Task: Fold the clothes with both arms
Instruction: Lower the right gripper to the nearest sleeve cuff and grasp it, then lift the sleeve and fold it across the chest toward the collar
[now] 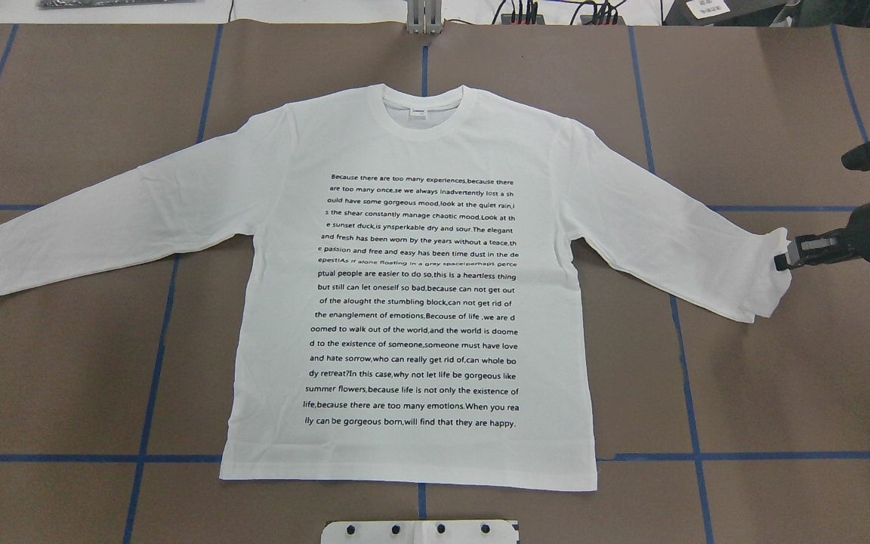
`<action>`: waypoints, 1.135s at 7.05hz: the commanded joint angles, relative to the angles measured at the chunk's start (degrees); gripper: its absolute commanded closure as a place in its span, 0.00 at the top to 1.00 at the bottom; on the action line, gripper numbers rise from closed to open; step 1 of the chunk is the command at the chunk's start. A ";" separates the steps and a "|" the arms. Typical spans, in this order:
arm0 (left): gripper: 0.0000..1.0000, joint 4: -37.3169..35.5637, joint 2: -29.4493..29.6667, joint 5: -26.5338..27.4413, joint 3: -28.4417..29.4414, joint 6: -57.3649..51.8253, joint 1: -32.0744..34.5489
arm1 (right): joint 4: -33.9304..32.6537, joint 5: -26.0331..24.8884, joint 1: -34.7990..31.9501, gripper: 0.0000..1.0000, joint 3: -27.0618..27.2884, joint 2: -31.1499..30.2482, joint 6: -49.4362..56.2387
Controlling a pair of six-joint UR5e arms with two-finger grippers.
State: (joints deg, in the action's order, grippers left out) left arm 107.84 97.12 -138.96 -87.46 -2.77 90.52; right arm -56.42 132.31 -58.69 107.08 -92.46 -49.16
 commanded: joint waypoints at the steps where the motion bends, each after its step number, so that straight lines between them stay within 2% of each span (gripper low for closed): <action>1: 0.99 0.00 0.00 0.00 0.62 -0.04 0.00 | -9.01 3.56 -0.46 0.00 0.24 17.83 -11.07; 2: 0.99 0.00 0.00 0.00 0.63 0.14 0.00 | -14.45 4.09 0.06 0.00 -0.11 25.41 -12.88; 3: 0.99 -0.09 0.00 0.00 0.63 0.40 0.00 | -16.77 4.09 0.68 0.00 -1.59 31.58 -12.98; 4: 0.99 -0.09 0.00 0.00 0.71 0.49 0.00 | -17.06 4.01 1.47 0.00 -3.78 36.34 -12.90; 6: 0.99 -0.18 -0.09 0.00 0.98 0.49 0.00 | -17.06 2.43 7.07 0.00 -10.45 48.36 -12.72; 8: 0.99 -0.09 -0.17 0.00 1.59 0.40 0.00 | -16.97 -7.54 15.84 0.00 -11.89 51.14 -12.19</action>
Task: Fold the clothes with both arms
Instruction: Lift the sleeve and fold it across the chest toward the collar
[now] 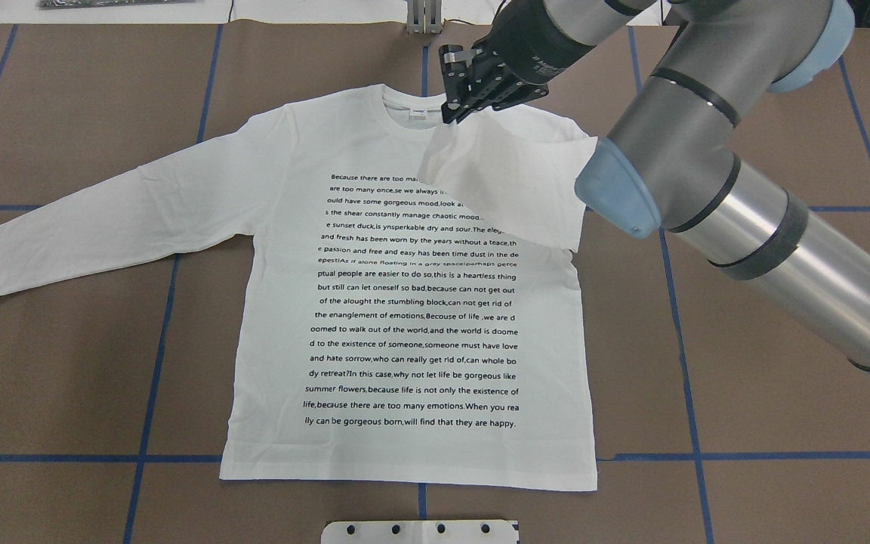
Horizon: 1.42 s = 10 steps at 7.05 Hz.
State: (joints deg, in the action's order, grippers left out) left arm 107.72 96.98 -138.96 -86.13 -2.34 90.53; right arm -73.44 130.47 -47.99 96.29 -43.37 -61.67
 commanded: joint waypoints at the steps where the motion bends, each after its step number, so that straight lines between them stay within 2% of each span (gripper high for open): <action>1: 0.99 0.03 -0.21 0.00 0.26 -0.03 0.00 | 0.14 -8.28 6.58 0.00 -2.75 3.37 0.67; 4: 0.99 0.03 0.05 0.00 1.40 -0.03 0.00 | 0.49 -11.19 10.10 0.00 -14.94 8.21 1.29; 6: 0.99 0.12 0.23 0.00 1.58 -0.03 -0.09 | 3.01 -13.21 10.98 0.00 -34.48 19.41 2.25; 7: 0.99 0.12 0.40 0.09 1.58 -0.03 -0.09 | 9.56 -14.18 11.77 0.00 -42.16 21.82 2.17; 8: 0.99 0.12 0.93 0.09 1.84 -0.03 -0.09 | 11.45 -16.28 13.26 0.00 -44.76 22.80 2.17; 9: 0.99 0.12 1.10 0.09 1.84 0.06 -0.09 | 12.26 -20.48 15.53 0.64 -46.87 24.55 2.08; 10: 0.99 0.21 1.19 0.09 1.58 0.41 -0.09 | 17.05 -22.96 17.21 0.99 -47.50 24.74 1.30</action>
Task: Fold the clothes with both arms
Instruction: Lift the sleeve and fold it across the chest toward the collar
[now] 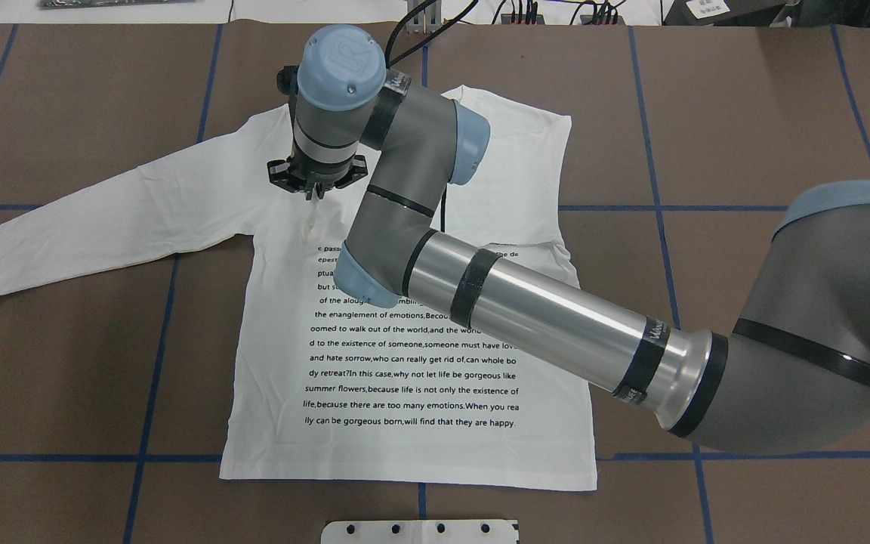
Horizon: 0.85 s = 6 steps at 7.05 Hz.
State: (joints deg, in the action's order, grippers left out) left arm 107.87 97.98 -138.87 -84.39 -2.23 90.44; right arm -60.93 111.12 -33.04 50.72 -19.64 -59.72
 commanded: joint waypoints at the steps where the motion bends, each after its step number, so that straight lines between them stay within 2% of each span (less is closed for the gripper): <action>1: 0.99 0.06 0.45 0.00 -0.07 0.47 0.00 | 5.38 -3.81 2.28 0.99 -2.37 1.18 -0.57; 3: 0.99 0.06 0.54 0.00 0.11 0.82 0.00 | 5.12 -7.05 3.24 0.99 -2.46 1.10 -1.27; 4: 0.99 0.24 0.80 0.35 -0.07 3.35 -0.17 | 4.60 -7.06 3.16 0.99 -1.77 0.66 -5.89; 5: 0.99 5.46 0.11 1.31 -0.16 8.94 -2.52 | -0.37 -6.80 2.81 0.99 3.03 -1.08 -6.71; 6: 0.99 11.87 -2.07 3.93 -0.24 17.00 -5.16 | -10.77 -6.62 2.28 0.99 11.69 -4.41 -6.03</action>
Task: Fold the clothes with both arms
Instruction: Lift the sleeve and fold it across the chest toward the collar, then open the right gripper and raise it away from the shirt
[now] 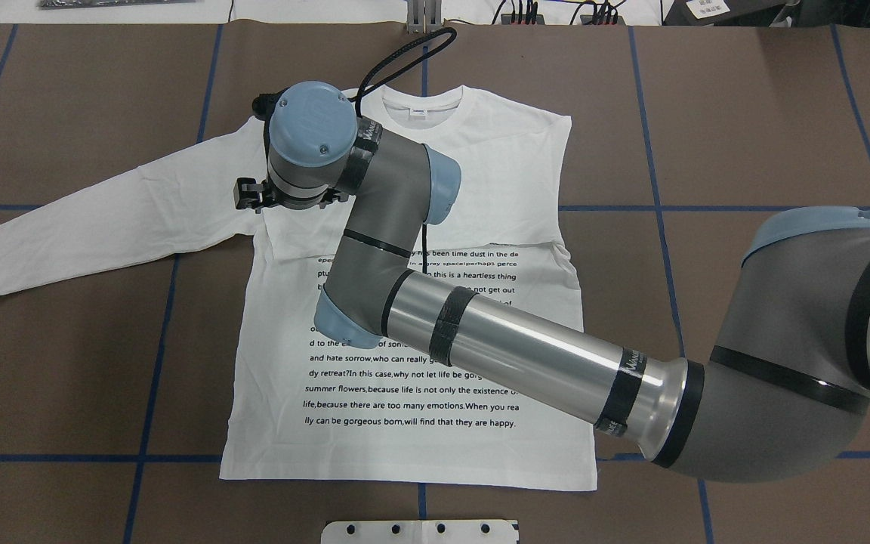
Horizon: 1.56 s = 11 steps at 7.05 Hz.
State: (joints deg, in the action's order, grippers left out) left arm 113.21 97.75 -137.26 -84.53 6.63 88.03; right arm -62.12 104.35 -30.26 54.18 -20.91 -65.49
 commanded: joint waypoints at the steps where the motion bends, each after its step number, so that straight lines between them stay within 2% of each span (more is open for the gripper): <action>1: 0.99 13.45 -4.12 5.91 -0.20 16.84 -5.91 | -16.12 2.76 -2.07 0.99 13.71 -6.48 0.01; 3: 0.99 22.98 -8.95 9.09 -1.25 28.48 -11.28 | -25.36 10.40 -9.43 1.00 25.91 -17.26 2.10; 5: 0.99 27.39 -12.56 18.64 -2.22 32.99 -16.99 | -38.27 11.66 -14.89 1.00 39.10 -27.30 14.27; 6: 0.99 29.76 -13.63 19.39 -2.22 39.10 -19.63 | -40.77 12.45 -17.87 1.00 42.38 -30.73 20.17; 8: 0.99 32.77 -14.51 20.79 -1.96 48.88 -25.95 | -40.79 18.14 -23.59 1.00 48.19 -39.43 29.14; 9: 0.99 32.77 -14.60 22.45 -1.17 49.61 -27.37 | -40.45 19.30 -25.18 1.00 49.08 -41.91 31.97; 11: 0.99 32.68 -13.64 22.30 1.45 49.01 -28.87 | -39.74 19.93 -25.29 1.00 50.40 -44.55 32.35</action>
State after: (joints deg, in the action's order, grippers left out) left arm 145.83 83.52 -115.10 -84.70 55.72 60.26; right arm -102.31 123.86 -55.24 103.33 -63.35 -33.84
